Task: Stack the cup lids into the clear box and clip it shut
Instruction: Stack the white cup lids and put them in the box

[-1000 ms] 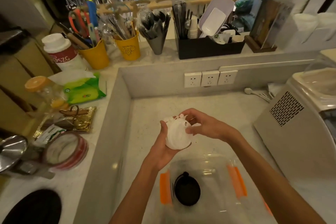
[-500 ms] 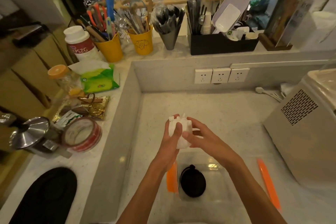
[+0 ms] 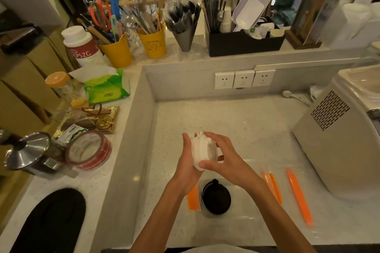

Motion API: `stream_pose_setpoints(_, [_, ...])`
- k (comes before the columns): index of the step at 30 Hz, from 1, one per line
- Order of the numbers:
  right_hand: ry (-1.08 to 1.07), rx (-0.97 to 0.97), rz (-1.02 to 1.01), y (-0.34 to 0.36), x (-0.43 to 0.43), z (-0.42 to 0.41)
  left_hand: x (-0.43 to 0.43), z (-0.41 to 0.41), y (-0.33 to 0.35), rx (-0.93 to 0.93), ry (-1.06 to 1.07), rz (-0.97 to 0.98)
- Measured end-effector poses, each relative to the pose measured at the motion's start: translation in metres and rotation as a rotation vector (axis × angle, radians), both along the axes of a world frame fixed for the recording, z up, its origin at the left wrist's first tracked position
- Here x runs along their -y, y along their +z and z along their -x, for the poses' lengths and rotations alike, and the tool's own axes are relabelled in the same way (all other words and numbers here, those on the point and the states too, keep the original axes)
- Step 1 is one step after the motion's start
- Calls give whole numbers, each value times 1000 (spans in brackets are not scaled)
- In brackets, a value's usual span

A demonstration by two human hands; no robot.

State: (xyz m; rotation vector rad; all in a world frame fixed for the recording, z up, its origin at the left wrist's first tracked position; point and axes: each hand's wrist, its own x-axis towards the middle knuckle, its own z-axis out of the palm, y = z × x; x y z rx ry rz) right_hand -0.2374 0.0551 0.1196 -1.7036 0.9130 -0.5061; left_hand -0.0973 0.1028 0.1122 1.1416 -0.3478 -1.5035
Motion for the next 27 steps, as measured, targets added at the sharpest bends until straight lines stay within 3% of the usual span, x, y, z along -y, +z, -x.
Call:
stream_pose_setpoints(5, [66, -69, 51, 3, 4, 7, 3, -1, 3, -60, -65, -39])
stream_pose_setpoints(12, [132, -157, 151, 4, 5, 10, 2, 1, 6, 31, -114, -74])
stream_pose_setpoints(18, [-36, -15, -58, 1, -1, 3, 0, 7, 10, 154, -81, -37])
stream_pose_setpoints(27, [53, -66, 67, 12, 8, 5, 0, 10, 16, 157, -108, 111])
